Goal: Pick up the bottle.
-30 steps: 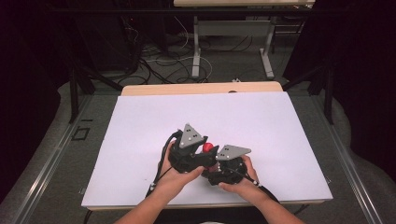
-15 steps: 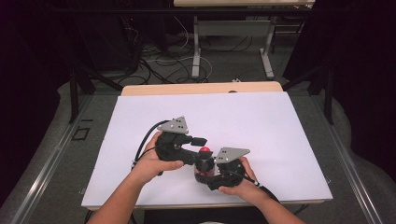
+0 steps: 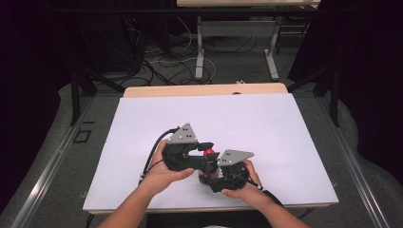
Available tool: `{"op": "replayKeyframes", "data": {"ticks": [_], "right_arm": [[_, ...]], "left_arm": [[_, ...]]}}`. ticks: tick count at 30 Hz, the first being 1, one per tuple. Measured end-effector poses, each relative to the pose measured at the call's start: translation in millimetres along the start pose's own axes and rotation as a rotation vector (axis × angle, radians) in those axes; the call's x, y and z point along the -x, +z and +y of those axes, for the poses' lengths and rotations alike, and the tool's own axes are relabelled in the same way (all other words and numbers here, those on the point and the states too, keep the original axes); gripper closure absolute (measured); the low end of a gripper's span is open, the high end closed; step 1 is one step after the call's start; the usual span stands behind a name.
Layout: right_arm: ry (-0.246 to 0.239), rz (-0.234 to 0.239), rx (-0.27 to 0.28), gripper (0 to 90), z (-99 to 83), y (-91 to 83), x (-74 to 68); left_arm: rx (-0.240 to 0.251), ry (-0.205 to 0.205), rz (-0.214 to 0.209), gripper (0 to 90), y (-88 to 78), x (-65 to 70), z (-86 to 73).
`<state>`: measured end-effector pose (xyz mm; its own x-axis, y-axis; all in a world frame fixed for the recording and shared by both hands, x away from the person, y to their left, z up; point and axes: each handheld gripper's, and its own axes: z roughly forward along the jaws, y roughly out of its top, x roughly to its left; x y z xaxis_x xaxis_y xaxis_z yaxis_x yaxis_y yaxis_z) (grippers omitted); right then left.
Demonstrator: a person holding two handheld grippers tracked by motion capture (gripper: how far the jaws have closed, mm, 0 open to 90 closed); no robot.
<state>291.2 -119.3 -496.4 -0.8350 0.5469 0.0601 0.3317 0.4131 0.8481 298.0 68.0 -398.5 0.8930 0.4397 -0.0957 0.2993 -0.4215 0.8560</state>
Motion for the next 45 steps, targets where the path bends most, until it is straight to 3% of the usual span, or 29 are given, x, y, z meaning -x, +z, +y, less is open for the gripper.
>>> {"op": "replayKeyframes", "data": {"ticks": [1,2,4,5,8,10,13,14,17,20,21,22,23,24,25,26,28,31,34,39,41,42,45], "right_arm": [[0.005,-0.008,-0.011,28.9,0.1,-0.6,0.5],[0.01,-0.022,-0.006,28.9,-0.3,-0.2,0.2],[0.016,-0.035,-0.006,28.9,-0.8,-0.1,0.7],[0.017,-0.044,-0.007,28.9,-0.9,0.0,0.9],[0.022,-0.057,-0.007,28.9,-1.3,0.5,1.3],[0.02,-0.057,-0.018,28.9,-1.6,0.5,2.4],[0.031,-0.053,-0.012,28.9,-2.2,0.6,2.6],[0.021,-0.051,-0.008,28.9,-1.7,-0.2,3.8],[0.029,-0.044,0.005,28.9,-1.5,-0.9,4.4],[0.028,-0.02,0.001,28.9,-1.1,-1.8,5.2],[0.02,-0.009,0.0,28.9,-1.2,-1.9,5.5],[0.008,0.002,0.003,28.9,-1.0,-1.4,5.4],[0.002,0.011,-0.009,28.9,-0.7,-2.1,4.7],[-0.002,0.013,0.004,29.0,-0.7,-1.1,3.7],[-0.01,0.029,-0.017,28.9,-0.3,-2.0,2.8],[-0.015,0.027,0.0,28.9,-0.6,-0.6,1.4],[-0.026,0.041,-0.009,29.0,-0.3,-0.4,0.1],[-0.035,0.063,-0.019,29.0,-0.6,0.2,-1.5],[-0.038,0.067,-0.01,29.0,-0.9,1.4,-3.5],[-0.038,0.067,-0.014,29.0,-1.2,1.4,-2.9],[-0.035,0.054,-0.014,29.0,-0.8,1.3,-2.3],[-0.029,0.044,-0.016,29.0,-0.7,1.2,-2.3],[-0.011,0.024,-0.022,29.0,-0.4,1.5,-2.5]], "left_arm": [[0.001,-0.004,0.041,61.5,1.5,4.8,0.3],[0.02,-0.028,0.119,61.5,6.2,14.3,0.1],[0.022,-0.056,0.181,61.5,9.0,22.2,0.3],[0.022,-0.056,0.181,61.5,9.0,22.2,0.3],[0.034,-0.085,0.252,61.5,13.4,29.2,-0.1],[0.033,-0.099,0.267,61.4,14.9,30.2,-0.1],[0.034,-0.104,0.255,60.9,13.8,27.9,0.0],[0.037,-0.093,0.237,54.2,8.9,24.2,0.5],[0.053,-0.083,0.211,47.5,1.0,19.1,2.0],[0.07,-0.063,0.109,44.7,-13.2,7.0,4.7],[0.047,-0.043,0.019,44.6,-18.7,-2.8,6.0],[0.047,-0.043,0.019,44.7,-18.7,-2.8,6.0],[0.017,-0.017,-0.061,44.7,-20.5,-12.0,5.8],[0.003,0.002,-0.081,45.1,-20.0,-16.5,5.1],[-0.01,0.011,-0.107,46.0,-18.8,-20.1,4.1],[-0.01,0.011,-0.107,46.1,-18.8,-20.1,4.1],[-0.035,0.015,-0.189,47.8,-14.9,-28.9,-0.1],[-0.036,0.043,-0.251,50.5,-11.4,-31.0,-3.2],[-0.033,0.047,-0.253,58.2,-9.6,-30.7,-3.9],[-0.034,0.074,-0.233,60.9,-8.6,-26.9,-3.2],[-0.022,0.073,-0.185,61.0,-8.1,-22.1,-3.3],[-0.022,0.073,-0.185,61.1,-8.1,-22.1,-3.3],[-0.015,0.057,-0.104,61.2,-6.0,-13.2,-3.7]]}}
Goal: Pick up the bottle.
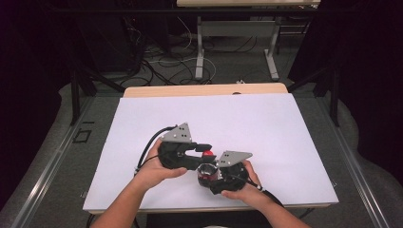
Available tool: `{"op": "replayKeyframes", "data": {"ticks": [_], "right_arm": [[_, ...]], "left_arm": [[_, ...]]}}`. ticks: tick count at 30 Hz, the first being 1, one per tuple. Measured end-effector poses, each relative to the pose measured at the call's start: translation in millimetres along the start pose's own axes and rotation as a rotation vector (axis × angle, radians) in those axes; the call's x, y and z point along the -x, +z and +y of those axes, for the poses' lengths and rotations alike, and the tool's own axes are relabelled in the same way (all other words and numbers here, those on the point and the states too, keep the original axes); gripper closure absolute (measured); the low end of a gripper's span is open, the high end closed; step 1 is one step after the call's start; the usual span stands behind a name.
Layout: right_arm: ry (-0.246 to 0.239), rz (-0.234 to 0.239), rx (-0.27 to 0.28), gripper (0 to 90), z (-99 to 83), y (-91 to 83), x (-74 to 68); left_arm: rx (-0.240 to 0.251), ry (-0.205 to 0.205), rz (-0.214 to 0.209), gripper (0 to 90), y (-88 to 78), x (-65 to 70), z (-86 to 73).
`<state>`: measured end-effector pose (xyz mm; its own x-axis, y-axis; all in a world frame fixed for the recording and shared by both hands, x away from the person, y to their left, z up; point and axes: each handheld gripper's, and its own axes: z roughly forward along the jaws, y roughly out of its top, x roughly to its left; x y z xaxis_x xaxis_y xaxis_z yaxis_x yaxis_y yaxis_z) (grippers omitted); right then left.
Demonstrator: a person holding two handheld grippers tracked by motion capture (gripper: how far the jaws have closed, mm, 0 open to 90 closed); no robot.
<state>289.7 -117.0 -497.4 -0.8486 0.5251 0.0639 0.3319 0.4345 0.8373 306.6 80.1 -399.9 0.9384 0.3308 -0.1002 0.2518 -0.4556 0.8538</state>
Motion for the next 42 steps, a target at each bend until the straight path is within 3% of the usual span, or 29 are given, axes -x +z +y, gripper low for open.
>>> {"op": "replayKeyframes", "data": {"ticks": [1,2,3,4,5,9,12,15,17,21,23,25,27,28,29,33,34,38,39,42], "right_arm": [[0.012,-0.019,-0.003,29.0,0.0,0.5,0.6],[0.01,-0.022,-0.016,29.0,0.1,-0.1,1.4],[0.01,-0.022,-0.016,29.0,0.1,-0.1,1.4],[0.025,-0.042,-0.004,29.0,-0.2,0.4,1.8],[0.025,-0.042,-0.004,29.0,-0.2,0.4,1.8],[0.047,-0.077,-0.022,29.0,-0.6,0.1,3.2],[0.052,-0.094,-0.016,29.0,-1.7,1.2,4.3],[0.065,-0.092,-0.017,29.0,-2.9,1.1,5.9],[0.053,-0.08,-0.018,28.9,-1.8,-0.9,7.1],[0.046,-0.051,-0.007,28.9,0.0,-3.1,7.8],[0.044,-0.039,0.005,28.9,0.2,-2.9,6.4],[0.036,-0.025,-0.011,28.9,0.6,-3.4,5.7],[0.024,-0.004,0.004,28.9,0.6,-1.4,2.6],[0.014,0.017,-0.003,28.9,0.8,-1.9,1.9],[0.011,0.026,-0.01,28.9,1.2,-2.4,0.8],[-0.018,0.044,0.004,28.9,1.6,-1.2,-3.3],[-0.024,0.042,0.002,28.9,1.8,-1.1,-3.8],[-0.016,0.049,-0.006,28.9,1.5,-0.4,-4.2],[-0.007,0.05,-0.016,28.9,1.6,-0.7,-3.6],[-0.001,0.035,-0.001,28.9,1.0,0.0,-3.2]], "left_arm": [[0.003,-0.013,0.04,61.3,1.4,4.0,0.2],[0.012,-0.03,0.112,61.3,5.0,12.2,0.5],[0.012,-0.03,0.112,61.3,5.0,12.2,0.5],[0.024,-0.061,0.199,61.4,9.4,22.5,1.0],[0.024,-0.061,0.199,61.4,9.4,22.5,1.0],[0.051,-0.124,0.338,61.4,18.4,37.3,-0.1],[0.067,-0.147,0.385,61.4,24.3,40.4,-0.7],[0.072,-0.141,0.374,61.0,25.8,39.0,-0.5],[0.054,-0.136,0.362,54.3,23.9,36.2,-0.3],[0.06,-0.152,0.26,45.2,13.5,23.7,1.3],[0.064,-0.143,0.181,43.2,6.5,15.6,3.5],[0.047,-0.105,0.089,43.0,1.7,7.2,5.1],[0.02,-0.032,0.007,42.8,-1.2,0.9,5.2],[0.003,0.012,-0.097,42.9,-1.8,-5.9,3.4],[-0.011,0.031,-0.131,43.0,-1.6,-8.2,2.1],[-0.027,0.056,-0.132,46.0,0.1,-11.5,-1.1],[-0.028,0.055,-0.109,48.7,0.6,-12.0,-1.9],[-0.016,0.064,-0.109,54.7,0.5,-12.0,-3.8],[-0.011,0.064,-0.107,60.2,0.5,-11.0,-4.1],[0.0,0.058,-0.064,60.8,2.2,-7.1,-4.5]]}}
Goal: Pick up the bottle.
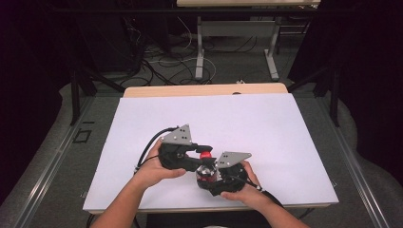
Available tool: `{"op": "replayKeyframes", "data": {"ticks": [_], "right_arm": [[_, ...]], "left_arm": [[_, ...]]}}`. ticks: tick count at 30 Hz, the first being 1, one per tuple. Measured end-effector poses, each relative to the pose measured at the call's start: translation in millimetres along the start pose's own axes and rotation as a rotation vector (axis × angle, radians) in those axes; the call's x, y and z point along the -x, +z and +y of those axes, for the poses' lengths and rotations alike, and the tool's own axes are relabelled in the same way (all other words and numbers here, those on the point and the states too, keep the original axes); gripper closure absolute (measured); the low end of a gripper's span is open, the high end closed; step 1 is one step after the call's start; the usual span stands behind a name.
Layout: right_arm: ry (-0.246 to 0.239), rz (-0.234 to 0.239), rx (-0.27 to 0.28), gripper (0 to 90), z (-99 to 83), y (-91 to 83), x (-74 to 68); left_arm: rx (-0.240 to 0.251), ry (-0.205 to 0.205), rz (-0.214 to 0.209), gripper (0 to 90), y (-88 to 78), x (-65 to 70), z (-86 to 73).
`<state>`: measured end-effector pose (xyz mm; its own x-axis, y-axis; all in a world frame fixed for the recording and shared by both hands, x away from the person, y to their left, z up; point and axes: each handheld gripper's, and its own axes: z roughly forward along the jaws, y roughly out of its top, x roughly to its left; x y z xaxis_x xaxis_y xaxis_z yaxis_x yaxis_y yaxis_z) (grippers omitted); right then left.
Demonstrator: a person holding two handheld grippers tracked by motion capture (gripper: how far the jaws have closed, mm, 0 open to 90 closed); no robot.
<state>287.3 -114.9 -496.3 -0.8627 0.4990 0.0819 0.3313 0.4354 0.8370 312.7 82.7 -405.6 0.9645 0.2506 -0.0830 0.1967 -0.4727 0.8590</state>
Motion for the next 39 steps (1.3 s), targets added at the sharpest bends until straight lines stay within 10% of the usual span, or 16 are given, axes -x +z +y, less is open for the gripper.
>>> {"op": "replayKeyframes", "data": {"ticks": [4,13,19,31,39], "right_arm": [[0.015,-0.023,0.002,28.9,-0.2,-0.1,1.8],[0.057,-0.118,-0.013,29.0,-2.1,2.0,3.9],[0.076,-0.138,-0.014,29.0,-3.6,3.0,6.7],[0.081,-0.111,-0.002,28.9,-2.6,0.2,12.4],[0.055,-0.055,0.006,28.9,-2.9,1.5,11.4]], "left_arm": [[0.001,-0.028,0.087,61.1,4.8,8.0,1.8],[0.03,-0.146,0.432,61.4,26.8,39.7,3.6],[0.039,-0.179,0.499,61.3,35.3,43.8,5.3],[0.066,-0.18,0.382,43.5,14.4,30.0,10.1],[0.058,-0.12,0.134,45.3,-13.3,6.3,10.5]]}}
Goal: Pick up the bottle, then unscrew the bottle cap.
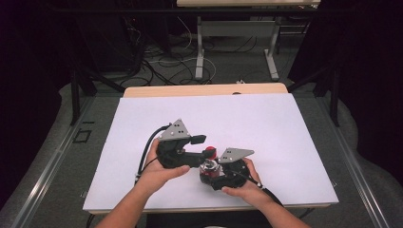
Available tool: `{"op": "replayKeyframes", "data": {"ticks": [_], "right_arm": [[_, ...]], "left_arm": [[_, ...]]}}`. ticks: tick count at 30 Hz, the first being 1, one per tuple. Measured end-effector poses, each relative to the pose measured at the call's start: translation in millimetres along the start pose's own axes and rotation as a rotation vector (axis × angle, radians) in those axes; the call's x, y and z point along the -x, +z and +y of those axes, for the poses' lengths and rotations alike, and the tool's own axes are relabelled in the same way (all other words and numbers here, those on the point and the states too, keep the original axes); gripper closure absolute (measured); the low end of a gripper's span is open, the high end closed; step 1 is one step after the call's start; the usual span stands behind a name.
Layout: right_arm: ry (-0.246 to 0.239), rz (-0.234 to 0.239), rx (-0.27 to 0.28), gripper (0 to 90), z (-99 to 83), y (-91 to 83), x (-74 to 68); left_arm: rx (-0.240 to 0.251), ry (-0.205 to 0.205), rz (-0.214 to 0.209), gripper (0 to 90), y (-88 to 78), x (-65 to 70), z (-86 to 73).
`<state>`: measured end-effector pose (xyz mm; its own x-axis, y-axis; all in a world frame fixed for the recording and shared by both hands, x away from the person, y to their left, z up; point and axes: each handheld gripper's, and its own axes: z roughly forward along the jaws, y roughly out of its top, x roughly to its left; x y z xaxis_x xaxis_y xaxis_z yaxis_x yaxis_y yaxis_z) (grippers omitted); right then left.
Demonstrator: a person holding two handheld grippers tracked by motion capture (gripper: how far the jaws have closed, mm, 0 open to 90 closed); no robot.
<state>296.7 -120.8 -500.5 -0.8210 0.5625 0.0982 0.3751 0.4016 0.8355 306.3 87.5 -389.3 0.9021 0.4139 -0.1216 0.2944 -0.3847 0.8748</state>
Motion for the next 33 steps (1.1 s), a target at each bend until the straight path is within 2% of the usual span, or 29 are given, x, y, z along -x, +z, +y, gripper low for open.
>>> {"op": "replayKeyframes", "data": {"ticks": [1,3,5,7,10,12,14,16,18,21,24,25,27,28,29,30,31,33], "right_arm": [[-0.003,0.005,0.001,28.9,0.3,-0.2,-0.7],[-0.014,0.014,0.004,29.0,0.6,-0.7,-1.6],[-0.014,0.017,0.005,28.9,0.9,-0.8,-2.6],[-0.025,0.03,0.007,28.9,1.2,-1.4,-4.1],[-0.041,0.041,0.006,28.9,1.7,-1.2,-5.9],[-0.052,0.056,-0.015,28.9,1.5,-1.1,-7.5],[-0.057,0.052,-0.002,28.9,0.7,0.3,-8.6],[-0.059,0.06,-0.011,28.9,0.7,0.6,-8.9],[-0.057,0.058,-0.01,28.9,0.4,1.2,-8.7],[-0.052,0.045,-0.012,29.0,0.2,1.4,-7.9],[-0.042,0.039,-0.023,29.0,0.6,0.9,-7.2],[-0.036,0.017,-0.009,29.0,0.1,1.7,-6.6],[-0.031,0.012,-0.011,29.0,0.3,1.6,-6.3],[-0.016,-0.01,-0.009,29.0,0.4,1.8,-6.3],[-0.015,-0.016,-0.009,29.0,0.3,1.7,-5.9],[-0.015,-0.016,-0.009,29.0,0.3,1.7,-5.9],[-0.01,-0.028,-0.007,29.0,0.4,1.7,-5.8],[-0.009,-0.035,-0.023,29.0,1.0,0.3,-4.9]], "left_arm": [[0.0,0.0,0.0,45.6,0.0,0.0,0.0],[-0.032,0.036,-0.026,46.2,-1.1,-4.3,0.8],[-0.054,0.045,-0.063,46.2,-1.1,-7.2,0.6],[-0.055,0.05,-0.104,47.2,0.3,-10.5,-0.2],[-0.063,0.052,-0.179,50.9,4.3,-16.5,-1.1],[-0.078,0.062,-0.215,54.8,7.5,-19.9,-1.9],[-0.091,0.075,-0.248,58.4,10.5,-22.1,-3.0],[-0.098,0.081,-0.267,59.8,12.6,-23.6,-3.8],[-0.093,0.086,-0.266,60.4,12.8,-24.0,-4.5],[-0.084,0.076,-0.238,60.9,12.4,-22.8,-6.2],[-0.07,0.062,-0.179,61.1,12.1,-18.8,-7.7],[-0.066,0.051,-0.15,61.3,12.2,-16.1,-8.0],[-0.055,0.032,-0.083,61.3,13.4,-8.2,-8.5],[-0.048,0.02,-0.009,61.3,15.2,0.5,-8.3],[-0.039,-0.001,0.036,61.3,16.8,7.4,-8.5],[-0.039,-0.001,0.036,61.4,16.8,7.4,-8.5],[-0.033,-0.005,0.081,61.4,17.9,11.9,-8.4],[-0.013,-0.042,0.166,61.4,22.0,21.7,-9.2]]}}
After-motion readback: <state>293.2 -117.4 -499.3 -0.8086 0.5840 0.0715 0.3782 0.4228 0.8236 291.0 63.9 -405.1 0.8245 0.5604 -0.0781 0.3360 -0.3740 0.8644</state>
